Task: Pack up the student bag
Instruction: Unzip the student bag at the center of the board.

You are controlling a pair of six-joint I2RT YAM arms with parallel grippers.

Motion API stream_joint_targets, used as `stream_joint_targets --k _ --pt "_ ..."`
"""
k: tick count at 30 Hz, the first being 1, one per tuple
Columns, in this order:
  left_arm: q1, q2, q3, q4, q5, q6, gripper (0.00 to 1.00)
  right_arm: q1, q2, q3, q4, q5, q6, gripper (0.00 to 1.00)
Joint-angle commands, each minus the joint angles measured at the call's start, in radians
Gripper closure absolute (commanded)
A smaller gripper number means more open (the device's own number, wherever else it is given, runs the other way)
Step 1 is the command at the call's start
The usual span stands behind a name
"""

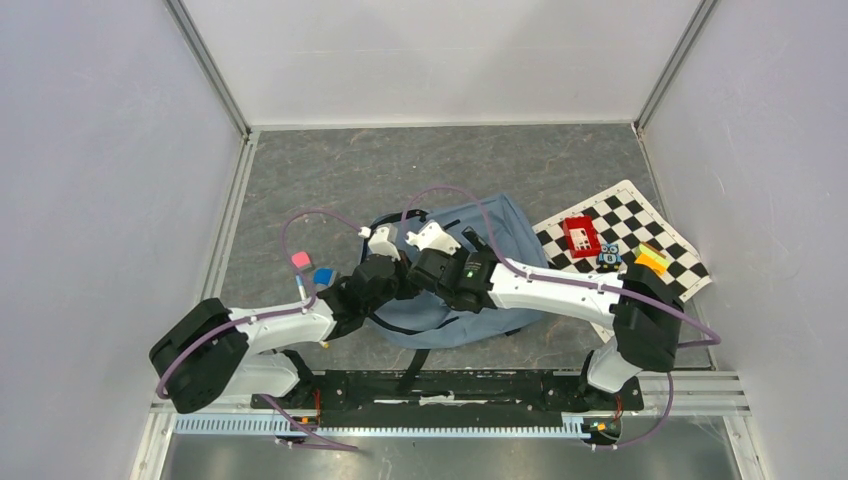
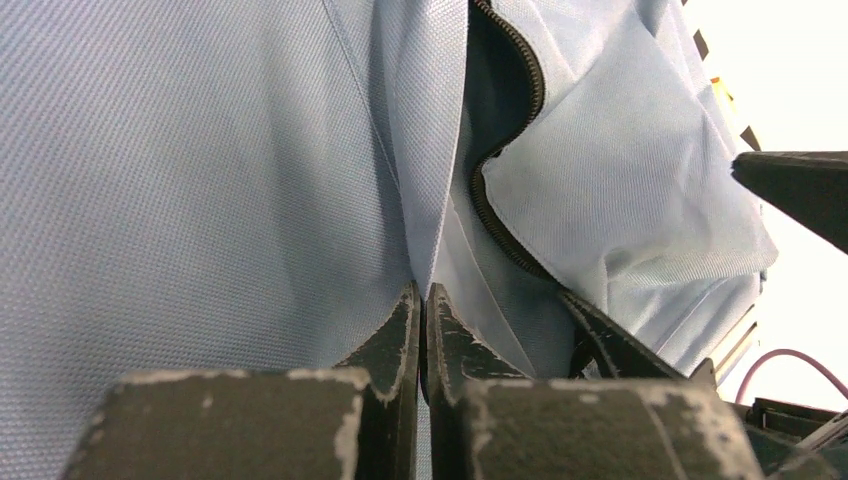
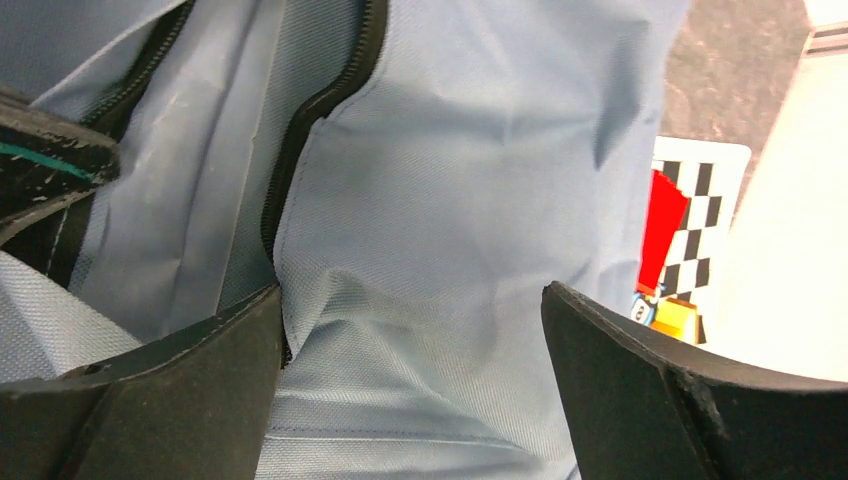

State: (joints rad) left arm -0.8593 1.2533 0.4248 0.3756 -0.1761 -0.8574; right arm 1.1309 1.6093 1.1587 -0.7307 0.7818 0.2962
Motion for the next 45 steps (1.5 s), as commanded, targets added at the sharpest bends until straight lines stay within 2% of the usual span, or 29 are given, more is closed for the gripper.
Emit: stream_joint_targets --k 1,7,12,17,20,23,31,39,45 --pt "0.000 0.015 -0.010 0.020 -0.021 -0.030 0.98 -0.014 -0.065 0.059 -0.153 0.235 0.016 0.02" --pt "0.000 0.025 -0.024 0.040 -0.033 -0.046 0.98 -0.014 -0.186 0.022 -0.129 0.255 0.064 0.09" --pt "0.000 0.038 -0.021 0.046 -0.022 -0.054 0.98 -0.014 -0.326 -0.073 -0.021 0.237 0.115 0.14" --pt "0.000 0.041 -0.021 0.045 -0.013 -0.055 0.98 -0.015 -0.455 -0.196 0.164 0.145 0.111 0.15" --pt "0.000 0.051 -0.019 0.056 -0.010 -0.062 0.98 -0.014 -0.478 -0.233 0.279 0.017 0.028 0.13" --pt "0.000 0.064 -0.018 0.090 0.002 -0.071 0.98 -0.014 -0.447 -0.224 0.329 -0.093 -0.041 0.06" --pt "0.000 0.082 -0.011 0.129 0.028 -0.083 0.98 0.002 -0.296 -0.143 0.329 -0.147 -0.074 0.02" --pt "0.000 0.060 -0.019 0.108 0.014 -0.078 0.98 0.041 -0.121 -0.091 0.237 -0.062 -0.075 0.02" --pt "0.000 0.046 -0.018 0.108 0.004 -0.074 0.98 0.041 -0.022 -0.049 0.074 0.052 -0.062 0.02"
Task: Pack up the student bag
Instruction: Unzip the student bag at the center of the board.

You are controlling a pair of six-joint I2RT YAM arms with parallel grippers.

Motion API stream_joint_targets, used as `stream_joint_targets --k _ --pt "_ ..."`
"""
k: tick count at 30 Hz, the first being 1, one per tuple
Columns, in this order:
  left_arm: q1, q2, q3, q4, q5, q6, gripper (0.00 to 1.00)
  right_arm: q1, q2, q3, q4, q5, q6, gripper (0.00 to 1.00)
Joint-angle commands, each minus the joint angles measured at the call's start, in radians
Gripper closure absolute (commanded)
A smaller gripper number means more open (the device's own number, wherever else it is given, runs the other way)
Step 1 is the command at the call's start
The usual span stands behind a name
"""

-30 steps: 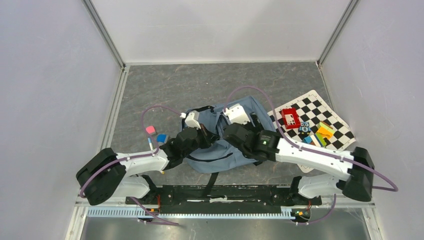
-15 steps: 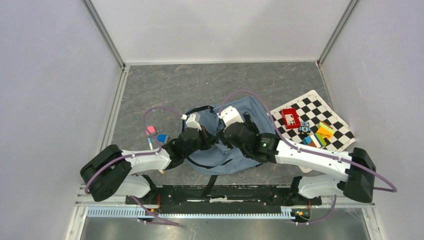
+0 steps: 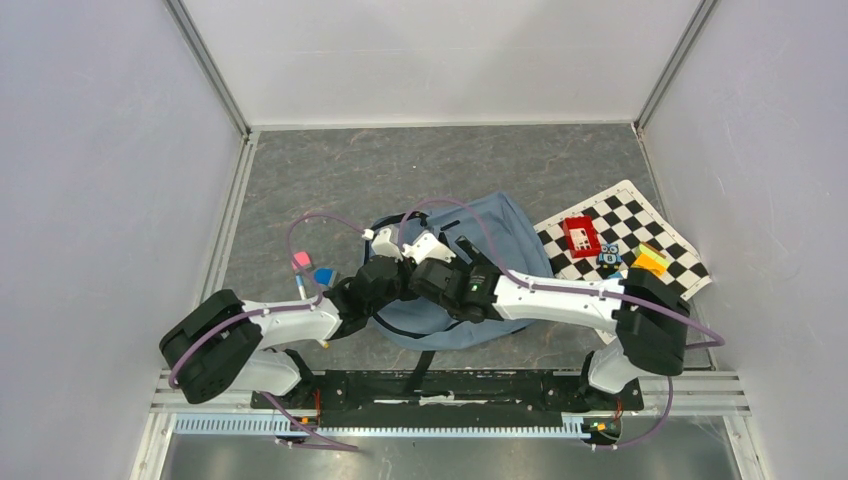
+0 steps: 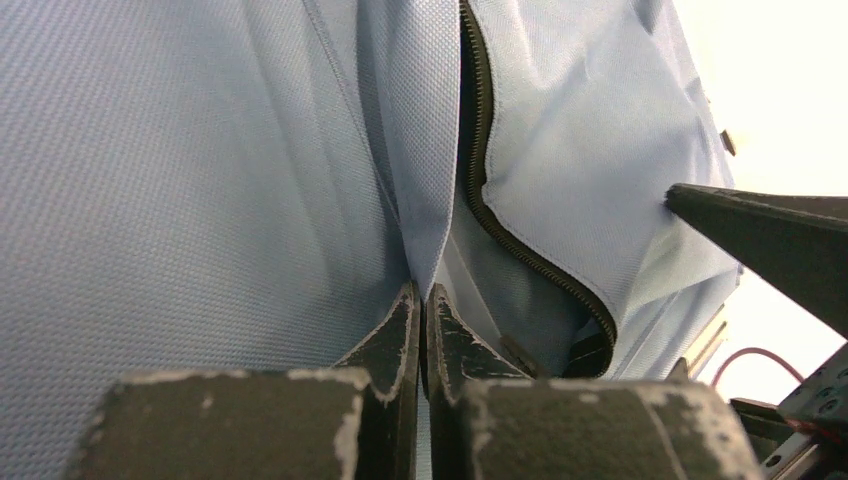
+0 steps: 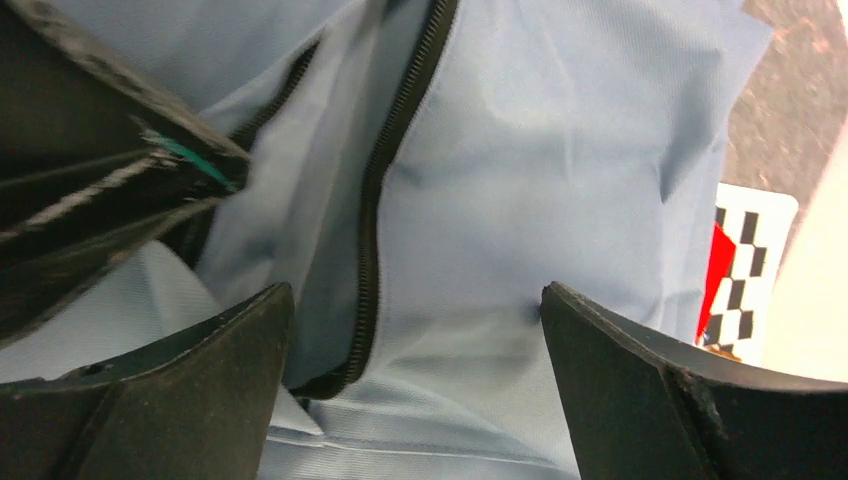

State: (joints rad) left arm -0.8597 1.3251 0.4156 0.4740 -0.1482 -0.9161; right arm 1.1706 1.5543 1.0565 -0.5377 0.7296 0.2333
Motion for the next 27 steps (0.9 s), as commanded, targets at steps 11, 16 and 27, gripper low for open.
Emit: stream_joint_targets --k 11,16,27 --pt "0.001 -0.042 -0.010 -0.013 -0.031 -0.006 0.98 -0.064 0.128 0.106 -0.091 0.288 -0.102 0.09" --pt "0.001 -0.038 -0.006 -0.017 -0.028 -0.004 0.98 -0.086 0.099 0.109 0.056 0.317 -0.140 0.29" --pt "0.001 -0.057 -0.017 -0.039 -0.047 0.000 0.98 -0.086 -0.123 -0.074 0.313 0.371 -0.146 0.53"
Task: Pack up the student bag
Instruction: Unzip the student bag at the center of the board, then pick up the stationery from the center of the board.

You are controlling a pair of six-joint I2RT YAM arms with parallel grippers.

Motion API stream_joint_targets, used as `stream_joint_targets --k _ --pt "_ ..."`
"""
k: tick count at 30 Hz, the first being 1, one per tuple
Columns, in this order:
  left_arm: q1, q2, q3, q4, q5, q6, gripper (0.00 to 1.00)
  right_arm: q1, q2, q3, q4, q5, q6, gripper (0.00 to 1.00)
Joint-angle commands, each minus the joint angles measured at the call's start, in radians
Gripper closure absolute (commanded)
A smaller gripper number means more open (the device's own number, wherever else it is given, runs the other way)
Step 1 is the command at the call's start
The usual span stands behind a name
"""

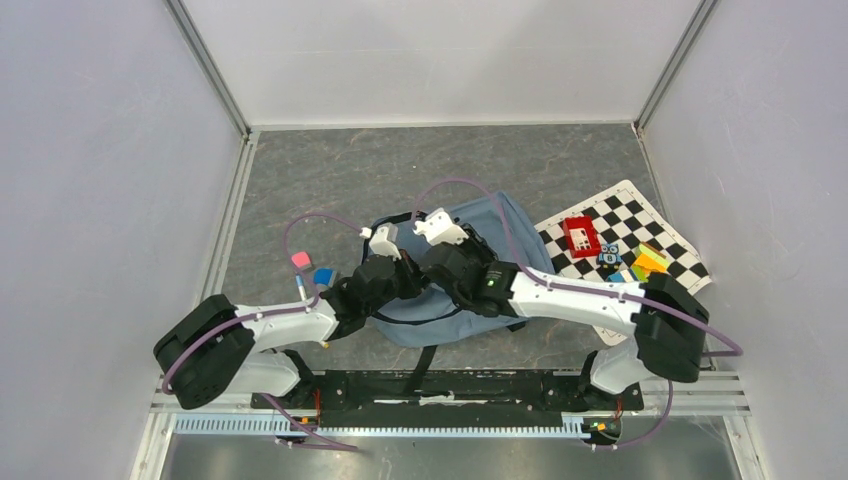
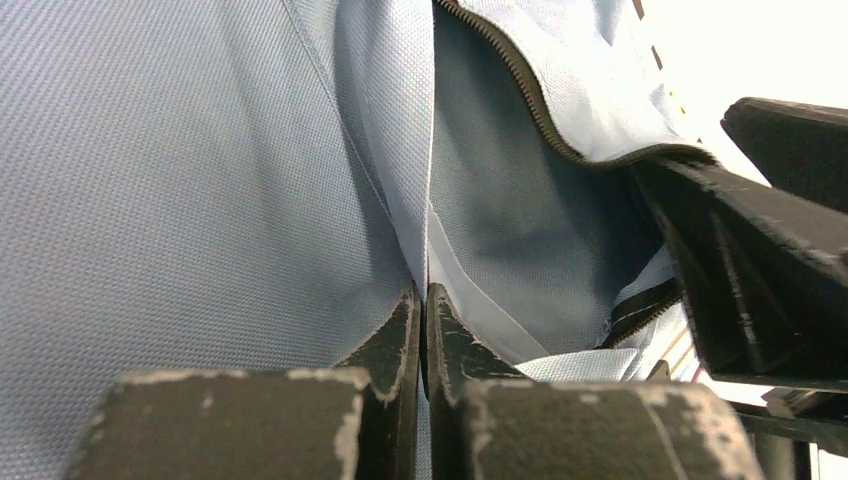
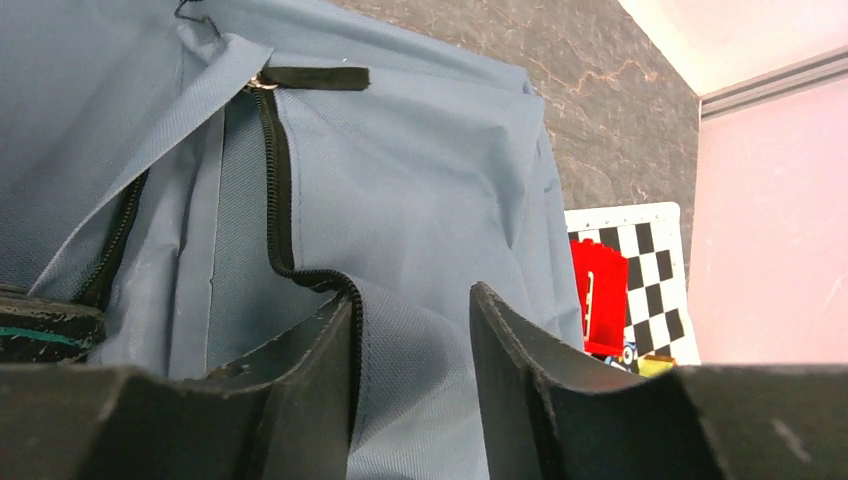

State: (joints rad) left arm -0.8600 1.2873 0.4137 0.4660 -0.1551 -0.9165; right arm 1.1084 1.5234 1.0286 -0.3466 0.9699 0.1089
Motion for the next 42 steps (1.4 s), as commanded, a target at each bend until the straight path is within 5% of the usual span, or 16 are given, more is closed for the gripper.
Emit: stream_joint_targets --k 1,9,14,16,21,24,28,35,42 --pt "0.001 -0.019 -0.014 -0.031 -0.041 0.002 0.98 -0.024 -0.111 -0.062 0.133 0.133 -0.027 0.57" --pt "0.001 0.036 0.031 -0.092 -0.045 0.003 0.98 -0.035 -0.264 -0.143 0.136 0.065 0.094 0.99" --pt "0.001 0.035 0.041 -0.092 -0.034 0.023 0.98 -0.066 -0.324 -0.164 0.136 -0.032 0.167 1.00" --pt "0.001 0.001 0.064 -0.132 -0.031 0.055 0.83 -0.073 -0.333 -0.159 0.136 -0.055 0.178 1.00" --pt "0.004 -0.134 0.199 -0.388 -0.040 0.196 0.19 -0.083 -0.324 -0.125 0.134 -0.092 0.167 1.00" --pt "0.013 -0.195 0.303 -0.621 -0.101 0.315 0.01 -0.086 -0.319 -0.108 0.139 -0.099 0.154 1.00" --pt "0.096 -0.245 0.370 -0.858 -0.191 0.359 0.00 -0.088 -0.323 -0.111 0.166 -0.115 0.140 1.00" --pt "0.497 -0.290 0.266 -0.977 -0.005 0.298 0.00 -0.088 -0.354 -0.122 0.178 -0.156 0.146 1.00" --pt "0.556 -0.250 0.252 -1.112 -0.167 0.268 0.00 -0.090 -0.389 -0.160 0.181 -0.226 0.223 1.00"
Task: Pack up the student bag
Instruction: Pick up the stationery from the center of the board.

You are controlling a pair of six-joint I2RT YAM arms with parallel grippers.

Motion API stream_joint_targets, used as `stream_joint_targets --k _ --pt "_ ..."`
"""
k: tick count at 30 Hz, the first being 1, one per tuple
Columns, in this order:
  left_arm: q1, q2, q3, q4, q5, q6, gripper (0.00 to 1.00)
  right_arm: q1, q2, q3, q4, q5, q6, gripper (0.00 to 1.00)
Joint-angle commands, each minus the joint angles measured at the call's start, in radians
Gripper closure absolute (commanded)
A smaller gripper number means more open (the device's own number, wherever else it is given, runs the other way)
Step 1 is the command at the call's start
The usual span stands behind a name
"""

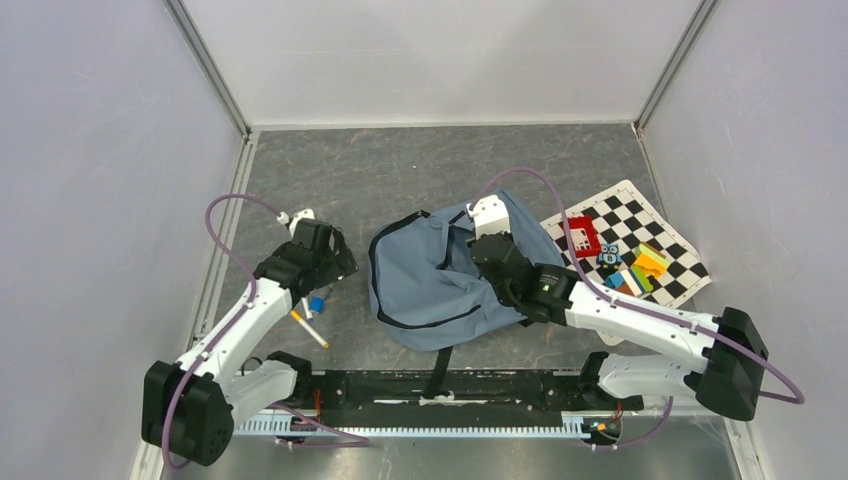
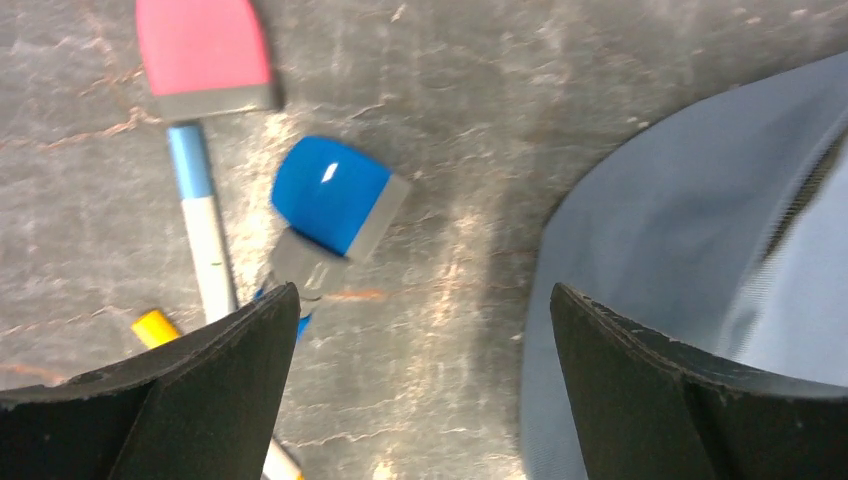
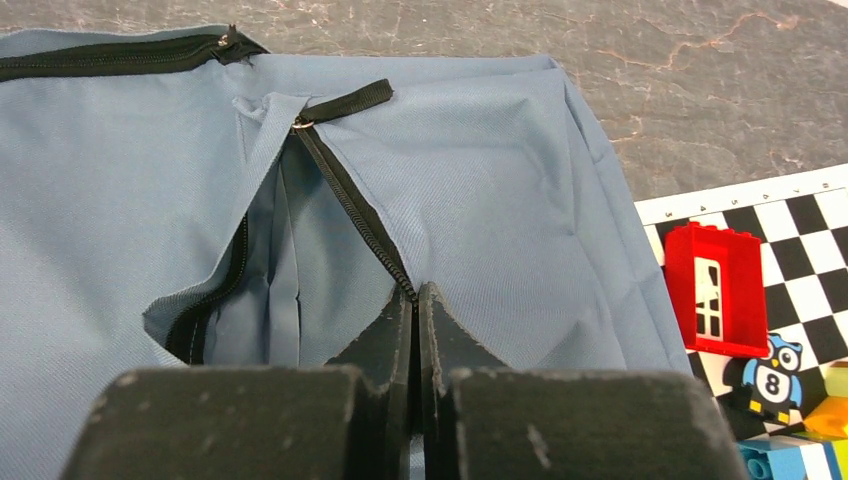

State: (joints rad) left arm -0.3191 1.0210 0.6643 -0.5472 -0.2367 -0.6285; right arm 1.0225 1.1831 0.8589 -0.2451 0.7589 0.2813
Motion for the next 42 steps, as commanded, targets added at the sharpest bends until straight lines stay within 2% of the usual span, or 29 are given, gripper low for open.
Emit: stream_joint_targets --k 1,7,13,19,29,37,39,42 --pt "0.018 0.028 0.004 -0.109 -0.103 -0.019 0.00 -0.005 -0.043 0.012 0.077 -0.023 0.054 1.00" --pt "0.045 0.122 0.026 -0.190 -0.155 -0.018 0.03 -0.010 0.003 0.091 -0.031 -0.106 0.102 1.00" --pt "0.058 0.198 0.039 -0.192 -0.129 -0.009 0.23 -0.018 -0.020 0.073 -0.063 -0.130 0.121 1.00" --pt "0.058 0.244 0.055 -0.183 -0.095 0.030 0.36 -0.038 -0.011 0.092 -0.078 -0.131 0.119 1.00" --pt "0.058 0.324 0.081 -0.134 -0.060 0.097 0.37 -0.045 0.008 0.108 -0.085 -0.154 0.120 1.00" --pt "0.058 0.339 0.062 -0.122 0.009 0.041 0.48 -0.055 0.033 0.155 -0.103 -0.152 0.091 1.00" --pt "0.058 0.328 0.050 -0.129 0.018 0.022 0.53 -0.060 0.036 0.170 -0.115 -0.152 0.082 1.00" --pt "0.057 0.297 0.033 -0.146 0.020 0.002 0.69 -0.065 0.032 0.182 -0.129 -0.156 0.078 1.00"
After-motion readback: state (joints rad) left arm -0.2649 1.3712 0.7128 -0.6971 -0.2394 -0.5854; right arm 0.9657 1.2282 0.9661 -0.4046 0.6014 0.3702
